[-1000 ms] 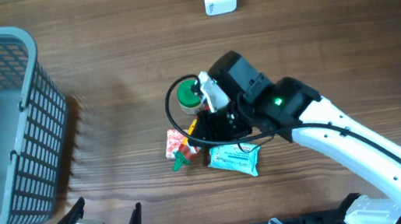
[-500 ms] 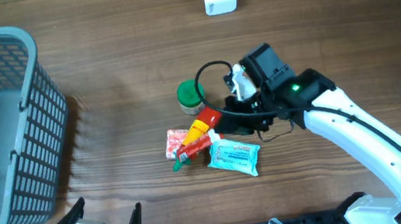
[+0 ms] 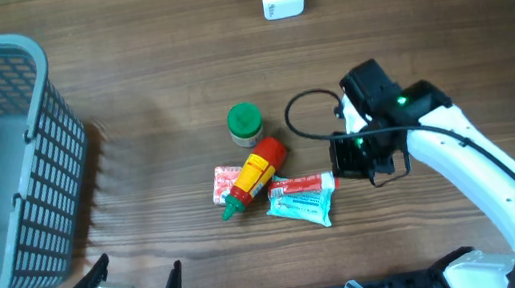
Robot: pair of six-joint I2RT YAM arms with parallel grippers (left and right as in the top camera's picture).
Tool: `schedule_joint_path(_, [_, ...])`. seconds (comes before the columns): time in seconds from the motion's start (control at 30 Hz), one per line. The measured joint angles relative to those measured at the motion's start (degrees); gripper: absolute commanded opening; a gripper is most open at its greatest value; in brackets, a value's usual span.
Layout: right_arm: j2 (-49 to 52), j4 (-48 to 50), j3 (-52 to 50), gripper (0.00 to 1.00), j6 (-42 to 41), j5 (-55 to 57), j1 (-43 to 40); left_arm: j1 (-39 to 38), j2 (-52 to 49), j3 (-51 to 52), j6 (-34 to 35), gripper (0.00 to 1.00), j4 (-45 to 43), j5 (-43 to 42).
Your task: Scan the item barcode
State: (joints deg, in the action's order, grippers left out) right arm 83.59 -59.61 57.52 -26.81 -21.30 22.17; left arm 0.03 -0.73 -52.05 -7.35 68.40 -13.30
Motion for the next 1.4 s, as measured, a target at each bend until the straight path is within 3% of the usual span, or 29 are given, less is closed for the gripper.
schedule_joint_path(0.07, [0.02,0.44,-3.96,0.08,0.13,0.35,0.00,0.00,0.00,0.00,0.00,1.00,0.02,0.00])
schedule_joint_path(0.13, [0.02,-0.02,-4.72,0.24,0.28,0.83,0.00,0.00,0.00,0.00,0.00,1.00,0.00,0.00])
schedule_joint_path(0.2, [0.02,-1.25,-4.72,0.48,0.90,0.98,0.00,0.00,0.00,0.00,0.00,1.00,-0.02,0.00])
schedule_joint_path(0.27, [0.00,-2.60,-4.72,0.57,2.03,1.22,0.00,0.00,0.00,0.00,0.00,1.00,0.00,0.00])
schedule_joint_path(0.4, [0.00,1.70,-4.79,0.64,9.05,-0.66,0.00,0.00,0.00,0.00,0.00,1.00,-0.02,0.00])
schedule_joint_path(0.53, [0.02,15.58,-4.83,0.69,20.41,-8.41,0.00,0.00,0.00,0.00,0.00,1.00,0.00,0.00])
schedule_joint_path(0.67, [5.20,20.70,-4.79,0.51,25.92,-10.25,0.00,0.00,0.00,0.00,0.00,1.00,0.02,0.00])
schedule_joint_path(0.83, [13.81,19.17,-4.79,0.50,30.40,-13.40,0.35,0.00,0.00,0.00,0.00,1.00,0.00,0.00])
schedule_joint_path(1.13, [13.81,14.21,-4.79,0.49,37.81,-17.27,0.39,0.00,0.00,0.00,0.00,1.00,0.00,0.00])
schedule_joint_path(1.4, [13.81,15.93,-5.42,0.47,35.60,-10.99,3.76,0.00,0.00,0.00,0.00,1.00,0.00,0.00])
